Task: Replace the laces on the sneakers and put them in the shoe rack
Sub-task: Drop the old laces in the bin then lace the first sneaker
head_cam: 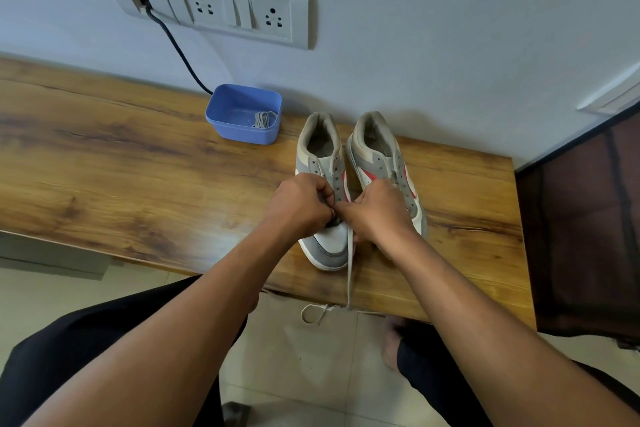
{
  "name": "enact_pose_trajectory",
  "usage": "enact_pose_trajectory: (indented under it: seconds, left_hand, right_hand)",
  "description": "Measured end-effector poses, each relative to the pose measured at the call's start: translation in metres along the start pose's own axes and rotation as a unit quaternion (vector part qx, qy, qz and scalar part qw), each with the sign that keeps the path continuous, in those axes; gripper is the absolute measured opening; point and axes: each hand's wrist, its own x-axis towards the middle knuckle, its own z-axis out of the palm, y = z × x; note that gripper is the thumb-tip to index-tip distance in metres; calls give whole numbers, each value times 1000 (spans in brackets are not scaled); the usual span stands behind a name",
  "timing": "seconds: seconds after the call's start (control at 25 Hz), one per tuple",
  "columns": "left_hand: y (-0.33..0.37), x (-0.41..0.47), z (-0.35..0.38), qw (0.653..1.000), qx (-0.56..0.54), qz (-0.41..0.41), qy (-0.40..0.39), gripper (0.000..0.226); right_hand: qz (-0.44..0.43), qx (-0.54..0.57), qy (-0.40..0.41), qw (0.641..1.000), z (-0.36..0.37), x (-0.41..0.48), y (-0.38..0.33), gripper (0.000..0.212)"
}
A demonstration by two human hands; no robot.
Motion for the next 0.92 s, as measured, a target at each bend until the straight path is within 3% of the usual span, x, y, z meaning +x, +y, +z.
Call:
enact_pose_trajectory:
  seconds: [0.2,0.36,0.56,0.68,0.92]
  left_hand:
    - [2,1,-2,1000,-1,2,-14,13]
    - [4,1,-1,999,-25,-6,-20,10]
    - [1,3,4,999,-54,-9,-4,11]
    - [-1,4,9,999,-37,3,8,18]
    - [-2,2,7,1000,-23,17,-1,30]
  right_hand:
    - [29,48,-43,997,-4,5,-2,38]
    - [-80,-68,54,993,1,3,1,27]
    - [-171,-67,94,979,-2,3,15,6]
    - [-201,-40,102,973,-2,4,19,7]
    - [-168,56,132,975,1,10,15,22]
